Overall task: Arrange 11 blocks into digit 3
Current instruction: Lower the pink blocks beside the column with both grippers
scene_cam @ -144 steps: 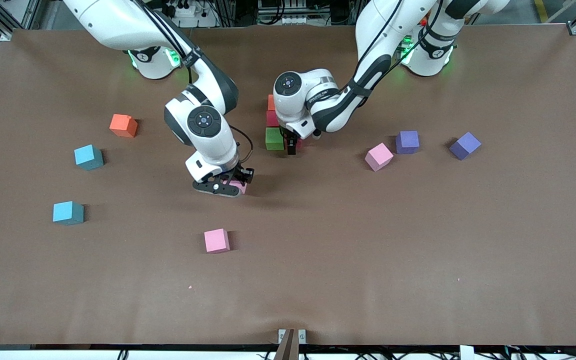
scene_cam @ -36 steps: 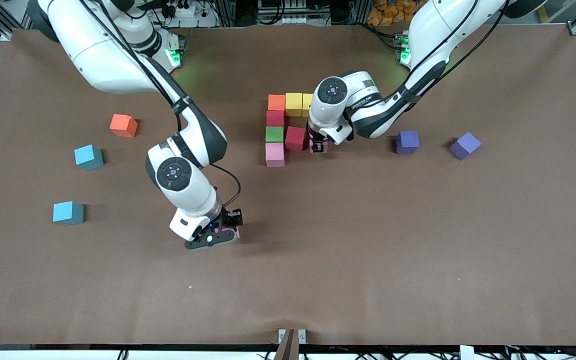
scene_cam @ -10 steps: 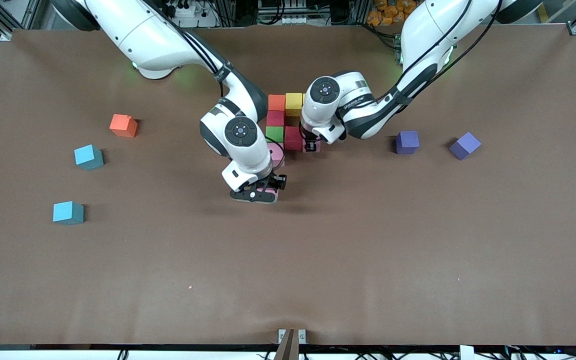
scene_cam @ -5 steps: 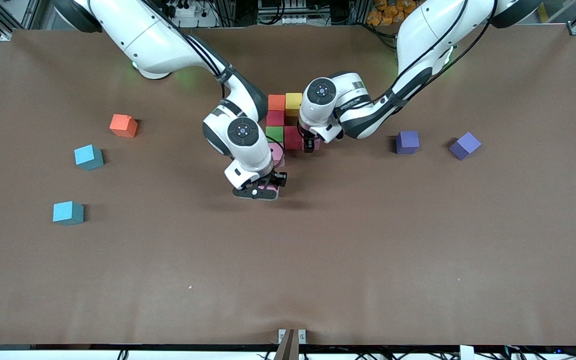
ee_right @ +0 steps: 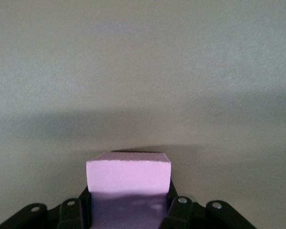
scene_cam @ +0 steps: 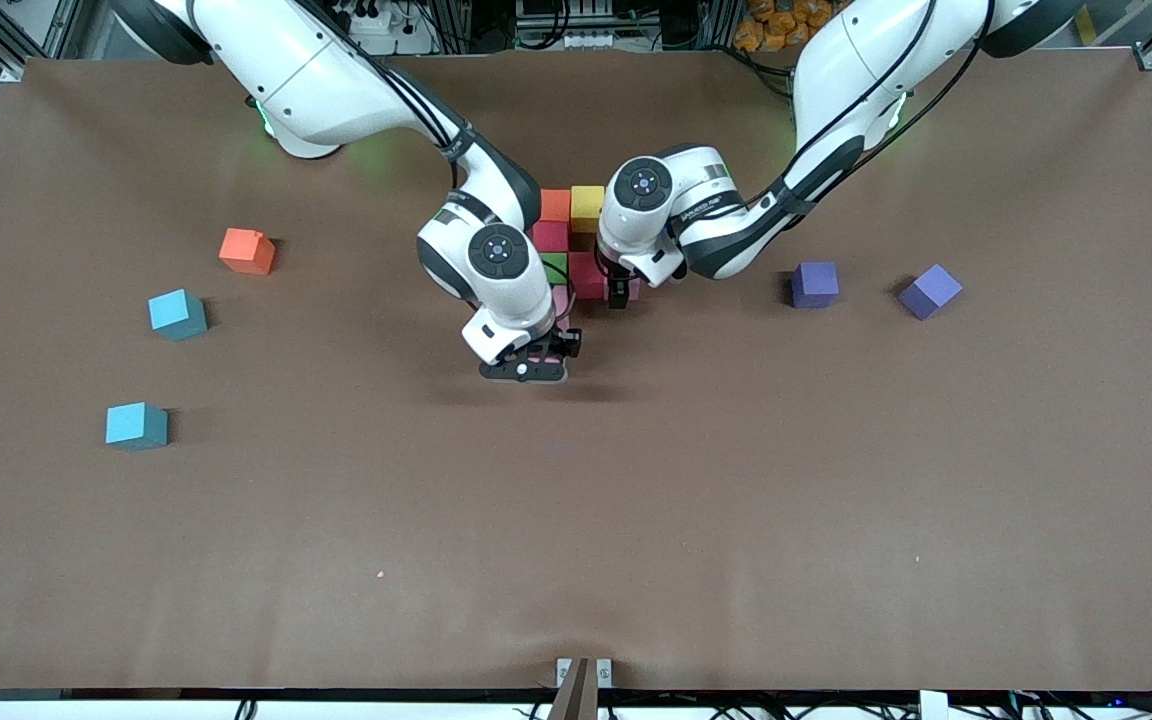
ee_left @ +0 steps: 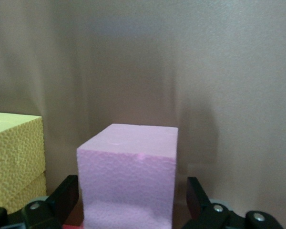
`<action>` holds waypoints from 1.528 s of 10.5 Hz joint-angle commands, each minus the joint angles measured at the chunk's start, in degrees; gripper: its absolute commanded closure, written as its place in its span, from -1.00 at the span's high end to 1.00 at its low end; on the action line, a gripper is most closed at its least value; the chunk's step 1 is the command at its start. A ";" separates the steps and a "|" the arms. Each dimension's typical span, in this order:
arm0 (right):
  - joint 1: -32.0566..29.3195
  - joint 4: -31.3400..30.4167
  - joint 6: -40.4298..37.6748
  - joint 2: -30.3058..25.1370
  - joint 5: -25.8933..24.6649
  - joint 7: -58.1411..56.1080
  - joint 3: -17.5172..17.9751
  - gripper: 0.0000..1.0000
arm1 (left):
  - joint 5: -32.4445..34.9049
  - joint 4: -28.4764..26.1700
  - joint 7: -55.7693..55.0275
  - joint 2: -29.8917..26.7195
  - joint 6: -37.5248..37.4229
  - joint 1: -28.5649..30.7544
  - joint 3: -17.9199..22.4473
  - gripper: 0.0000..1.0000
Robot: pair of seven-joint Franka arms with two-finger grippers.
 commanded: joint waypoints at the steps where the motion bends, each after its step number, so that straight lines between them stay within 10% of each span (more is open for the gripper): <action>1: 0.09 -1.73 -0.05 -1.23 -0.87 1.99 0.29 -0.30 | 2.54 0.06 -9.23 -1.98 -1.96 -0.23 -0.17 1.00; 9: 0.97 -2.44 0.13 -1.06 -1.83 4.45 0.73 -0.30 | 1.84 0.33 -9.23 -4.18 -5.13 1.60 -2.36 1.00; 12: 1.41 -2.44 0.04 -1.06 -2.79 4.37 0.73 0.21 | 1.84 0.68 -9.23 -4.18 -7.15 4.43 -5.27 1.00; 16: 1.32 -2.61 0.04 -0.97 -5.16 4.19 0.73 0.13 | 1.84 2.34 -8.09 -4.62 -9.25 4.86 -5.36 1.00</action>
